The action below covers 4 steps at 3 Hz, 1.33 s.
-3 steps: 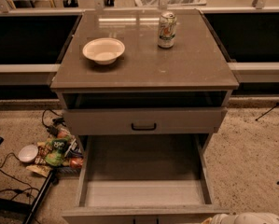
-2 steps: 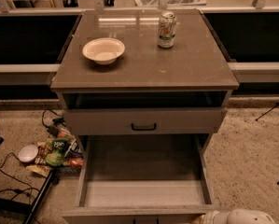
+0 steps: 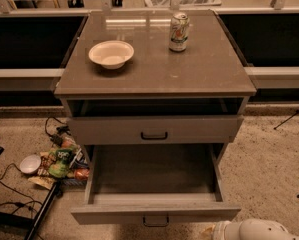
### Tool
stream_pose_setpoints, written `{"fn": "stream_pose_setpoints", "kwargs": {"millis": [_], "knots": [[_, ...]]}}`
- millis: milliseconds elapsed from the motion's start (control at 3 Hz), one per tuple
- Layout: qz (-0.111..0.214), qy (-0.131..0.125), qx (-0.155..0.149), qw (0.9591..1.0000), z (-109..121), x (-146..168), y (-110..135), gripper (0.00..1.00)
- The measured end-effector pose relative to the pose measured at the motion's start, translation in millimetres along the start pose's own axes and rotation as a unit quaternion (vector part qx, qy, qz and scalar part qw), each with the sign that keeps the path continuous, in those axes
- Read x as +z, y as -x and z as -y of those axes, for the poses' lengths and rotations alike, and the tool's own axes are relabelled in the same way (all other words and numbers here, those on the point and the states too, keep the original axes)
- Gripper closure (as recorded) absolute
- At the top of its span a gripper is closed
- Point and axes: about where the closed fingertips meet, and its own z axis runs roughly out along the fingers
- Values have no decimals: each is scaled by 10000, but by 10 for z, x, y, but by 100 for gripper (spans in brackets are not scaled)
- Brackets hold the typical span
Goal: Close middle drawer
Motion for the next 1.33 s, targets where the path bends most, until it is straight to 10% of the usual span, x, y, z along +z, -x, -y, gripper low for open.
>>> {"fn": "stream_pose_setpoints", "kwargs": {"millis": [333, 1333], "knots": [[165, -310, -461, 9983, 433, -114, 421, 100], [289, -372, -813, 9956, 675, 0, 660, 100]]}}
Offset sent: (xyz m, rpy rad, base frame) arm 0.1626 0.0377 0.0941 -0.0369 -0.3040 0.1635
